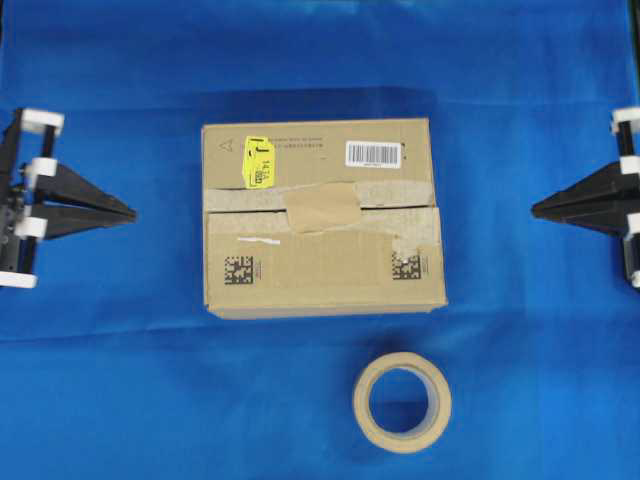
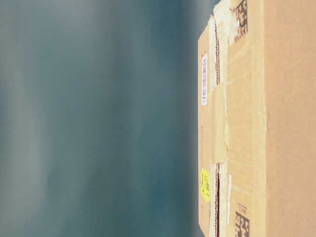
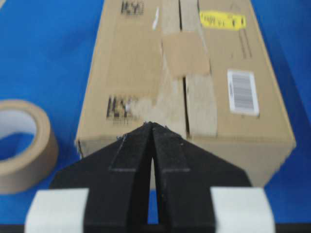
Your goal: Apply tape along the seams of the closed cardboard box to seal it securely.
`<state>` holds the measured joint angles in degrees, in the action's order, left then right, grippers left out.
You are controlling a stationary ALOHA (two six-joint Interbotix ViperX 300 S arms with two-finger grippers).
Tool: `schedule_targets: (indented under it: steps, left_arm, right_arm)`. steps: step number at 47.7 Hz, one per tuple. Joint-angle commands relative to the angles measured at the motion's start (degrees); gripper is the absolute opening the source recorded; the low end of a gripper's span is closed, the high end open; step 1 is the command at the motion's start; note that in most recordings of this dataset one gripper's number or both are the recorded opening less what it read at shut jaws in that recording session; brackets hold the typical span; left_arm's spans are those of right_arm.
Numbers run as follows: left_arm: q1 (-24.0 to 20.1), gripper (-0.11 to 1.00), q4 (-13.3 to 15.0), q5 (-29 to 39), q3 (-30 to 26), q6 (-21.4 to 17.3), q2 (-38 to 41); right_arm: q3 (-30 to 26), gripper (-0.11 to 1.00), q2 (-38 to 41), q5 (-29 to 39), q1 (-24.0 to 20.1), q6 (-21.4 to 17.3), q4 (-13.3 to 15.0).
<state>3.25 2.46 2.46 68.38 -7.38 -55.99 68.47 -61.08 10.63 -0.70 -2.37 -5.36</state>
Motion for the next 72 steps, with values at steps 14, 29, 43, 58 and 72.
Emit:
schedule_targets:
  steps: [14,29,43,58,72]
  left_arm:
    - [-0.09,0.00,-0.18,2.46,7.91,1.58,-10.37]
    - [-0.09,0.00,-0.18,2.46,9.23,2.02,-10.55]
    - [-0.18,0.00,-0.18,2.46,9.23,2.02,-10.55]
    - [-0.18,0.00,-0.18,2.46,9.23,2.02,-10.55]
    - [-0.09,0.00,-0.18,2.46,9.23,2.02,-10.55]
  right_arm:
    - [6.15,0.00,-1.05,-1.76,3.16,-0.35,0.00]
    - [6.94,0.00,0.53,-2.64,3.16,-0.44,-0.09]
    - [6.86,0.00,0.53,-2.55,3.08,-0.35,-0.09]
    - [6.86,0.00,0.44,-2.46,3.08,-0.44,-0.09]
    - [6.77,0.00,0.44,-2.55,3.16,-0.44,0.00]
